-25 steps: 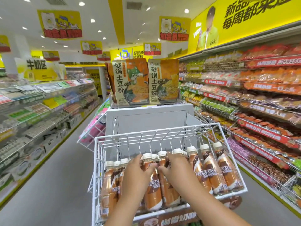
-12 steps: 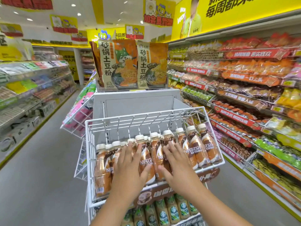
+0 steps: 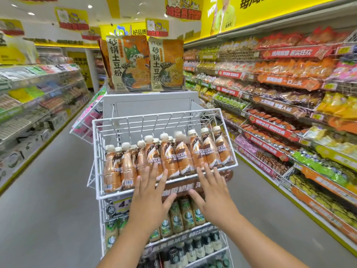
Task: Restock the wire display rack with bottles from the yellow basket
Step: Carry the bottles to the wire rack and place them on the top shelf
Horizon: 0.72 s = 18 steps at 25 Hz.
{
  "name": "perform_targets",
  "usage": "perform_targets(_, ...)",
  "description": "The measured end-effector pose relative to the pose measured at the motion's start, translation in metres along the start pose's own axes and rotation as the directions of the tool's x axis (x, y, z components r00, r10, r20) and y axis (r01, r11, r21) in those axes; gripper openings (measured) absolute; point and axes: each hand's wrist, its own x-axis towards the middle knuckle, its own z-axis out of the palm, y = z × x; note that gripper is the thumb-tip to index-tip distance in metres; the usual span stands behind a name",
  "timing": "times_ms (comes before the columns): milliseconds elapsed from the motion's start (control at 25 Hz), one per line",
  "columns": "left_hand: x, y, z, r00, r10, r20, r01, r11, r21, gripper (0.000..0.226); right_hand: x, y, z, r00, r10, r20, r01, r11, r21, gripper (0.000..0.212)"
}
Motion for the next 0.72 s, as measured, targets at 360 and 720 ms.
perform_targets(360,-0.107,0.166,0.000,0.996,-0.044,0.080,0.046,0.999,-0.026,0.079,-0.140,0.122,-0.038,1.000,-0.001,-0.012,0.002,0.994,0.108,0.077)
perform_targets(720,-0.209,0.307,-0.002,0.989,0.125,0.083,-0.127,0.992,0.013,0.076,-0.309,0.227,-0.080,0.981,0.194,-0.007,-0.193,0.981,0.032,0.096)
